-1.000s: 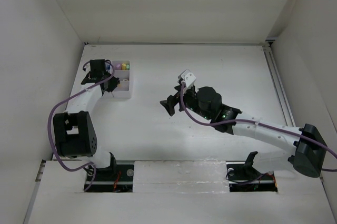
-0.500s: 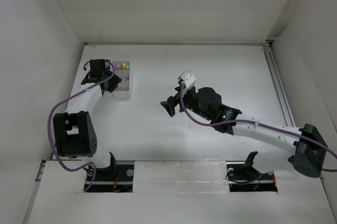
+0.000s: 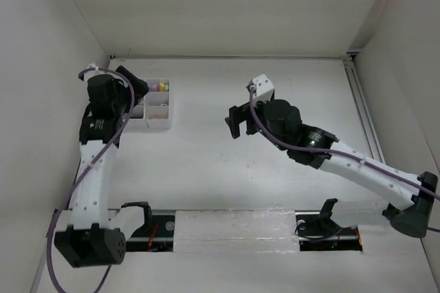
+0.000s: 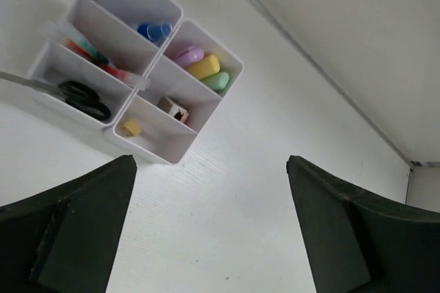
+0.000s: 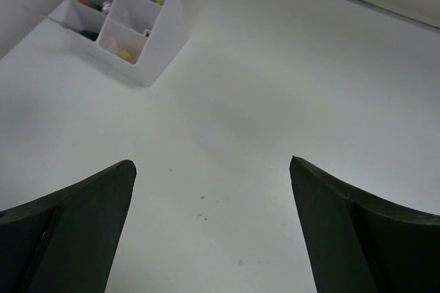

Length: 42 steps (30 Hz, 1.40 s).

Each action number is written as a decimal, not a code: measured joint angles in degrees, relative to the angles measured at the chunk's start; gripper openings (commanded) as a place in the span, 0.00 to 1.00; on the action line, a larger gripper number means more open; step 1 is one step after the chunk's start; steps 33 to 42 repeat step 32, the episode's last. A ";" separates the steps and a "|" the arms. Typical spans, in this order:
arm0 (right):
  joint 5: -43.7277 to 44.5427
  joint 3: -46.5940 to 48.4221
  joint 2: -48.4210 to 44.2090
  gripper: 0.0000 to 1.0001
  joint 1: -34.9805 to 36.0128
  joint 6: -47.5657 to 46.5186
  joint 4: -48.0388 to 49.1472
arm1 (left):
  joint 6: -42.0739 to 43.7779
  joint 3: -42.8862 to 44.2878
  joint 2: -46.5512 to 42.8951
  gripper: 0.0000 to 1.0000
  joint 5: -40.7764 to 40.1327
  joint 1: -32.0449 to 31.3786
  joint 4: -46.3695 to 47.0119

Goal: Sort the stationery into containers
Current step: Reset both arms

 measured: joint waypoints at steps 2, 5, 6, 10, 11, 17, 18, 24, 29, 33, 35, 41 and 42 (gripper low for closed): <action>3.43 2.40 -2.51 1.00 0.09 1.18 -5.46 | 1.81 1.49 -4.74 0.94 -1.99 0.00 -1.95; 8.17 5.14 -8.04 1.00 0.33 2.91 -13.88 | 4.33 2.69 -12.11 1.00 -4.33 0.02 -4.22; 9.29 5.77 -9.81 1.00 0.39 3.28 -16.09 | 4.85 2.45 -14.71 1.00 -4.90 0.02 -5.01; 13.57 7.02 -17.18 1.00 0.42 5.60 -24.37 | 6.49 -3.17 -26.73 1.00 -5.51 0.02 -6.51; 14.21 6.99 -18.99 1.00 0.42 6.05 -26.51 | 6.64 -5.22 -30.23 1.00 -5.66 0.02 -7.39; 15.65 5.22 -30.60 1.00 0.42 7.13 -34.32 | 7.61 -8.15 -40.54 1.00 -4.85 0.02 -12.24; 15.67 5.05 -32.68 1.00 0.42 7.21 -35.26 | 7.76 -8.44 -42.73 1.00 -4.59 0.02 -12.28; 15.87 3.76 -43.45 1.00 0.42 7.89 -37.90 | 7.89 -8.22 -50.36 1.00 -3.89 0.02 -13.29; 16.33 3.34 -45.92 1.00 0.42 8.09 -39.76 | 7.87 -9.14 -50.14 1.00 -3.56 0.17 -13.81; 16.39 2.95 -45.70 1.00 0.42 8.17 -40.35 | 7.87 -9.16 -50.16 1.00 -3.56 0.85 -13.81; 16.39 2.95 -45.70 1.00 0.42 8.17 -40.35 | 7.87 -9.16 -50.16 1.00 -3.56 0.85 -13.81; 16.39 2.95 -45.70 1.00 0.42 8.17 -40.35 | 7.87 -9.16 -50.16 1.00 -3.56 0.85 -13.81; 16.39 2.95 -45.70 1.00 0.42 8.17 -40.35 | 7.87 -9.16 -50.16 1.00 -3.56 0.85 -13.81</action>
